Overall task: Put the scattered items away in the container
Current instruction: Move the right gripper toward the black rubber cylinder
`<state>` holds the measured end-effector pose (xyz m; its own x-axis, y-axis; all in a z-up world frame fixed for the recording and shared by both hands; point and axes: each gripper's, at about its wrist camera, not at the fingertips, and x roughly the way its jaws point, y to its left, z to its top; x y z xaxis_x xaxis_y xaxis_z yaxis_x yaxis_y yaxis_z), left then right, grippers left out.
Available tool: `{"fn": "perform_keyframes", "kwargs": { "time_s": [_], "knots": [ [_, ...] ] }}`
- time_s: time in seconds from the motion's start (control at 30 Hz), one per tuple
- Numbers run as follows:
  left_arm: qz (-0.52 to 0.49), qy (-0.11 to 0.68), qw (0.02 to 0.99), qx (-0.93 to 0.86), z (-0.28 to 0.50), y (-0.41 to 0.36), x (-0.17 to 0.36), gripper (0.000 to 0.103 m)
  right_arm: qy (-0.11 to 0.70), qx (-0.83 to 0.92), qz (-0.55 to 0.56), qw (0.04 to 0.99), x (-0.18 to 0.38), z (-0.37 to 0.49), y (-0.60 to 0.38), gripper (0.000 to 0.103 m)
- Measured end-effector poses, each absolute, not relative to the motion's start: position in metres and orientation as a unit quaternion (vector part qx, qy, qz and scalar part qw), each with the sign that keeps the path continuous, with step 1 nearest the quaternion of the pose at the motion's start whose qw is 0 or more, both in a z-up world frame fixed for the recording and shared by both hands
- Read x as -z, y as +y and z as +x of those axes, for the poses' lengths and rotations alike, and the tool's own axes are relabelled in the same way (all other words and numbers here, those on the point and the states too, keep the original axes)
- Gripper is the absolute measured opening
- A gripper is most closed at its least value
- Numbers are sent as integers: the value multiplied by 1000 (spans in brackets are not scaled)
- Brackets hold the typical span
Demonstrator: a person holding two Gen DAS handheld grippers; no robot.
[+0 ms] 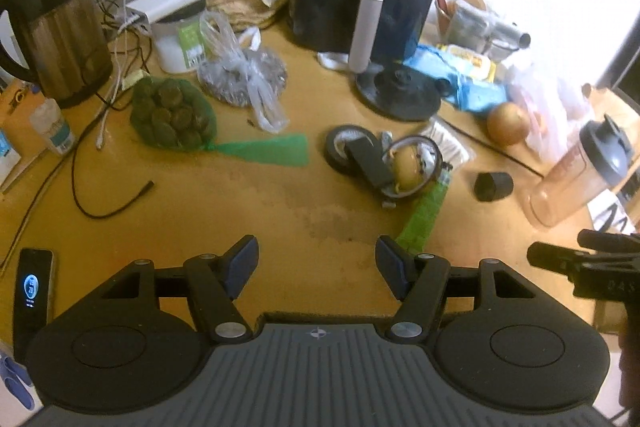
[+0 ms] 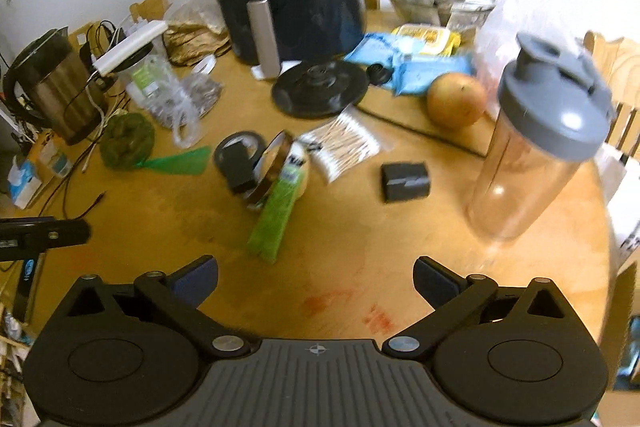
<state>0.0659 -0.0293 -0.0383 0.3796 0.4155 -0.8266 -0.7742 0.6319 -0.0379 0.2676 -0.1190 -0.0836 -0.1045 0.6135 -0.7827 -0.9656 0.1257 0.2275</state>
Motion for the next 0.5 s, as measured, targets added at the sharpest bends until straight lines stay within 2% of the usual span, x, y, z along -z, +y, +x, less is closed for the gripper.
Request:
{"fn": "perform_keyframes", "kwargs": {
  "time_s": [0.13,0.5],
  "knots": [
    [-214,406,803,-380,59,-30,39,68,385,-621,-215,649,89,280,-111,103],
    [-214,433,800,-356,51,-16,56,68,349,-596,-211,692,124,289,-85,103]
  ]
}}
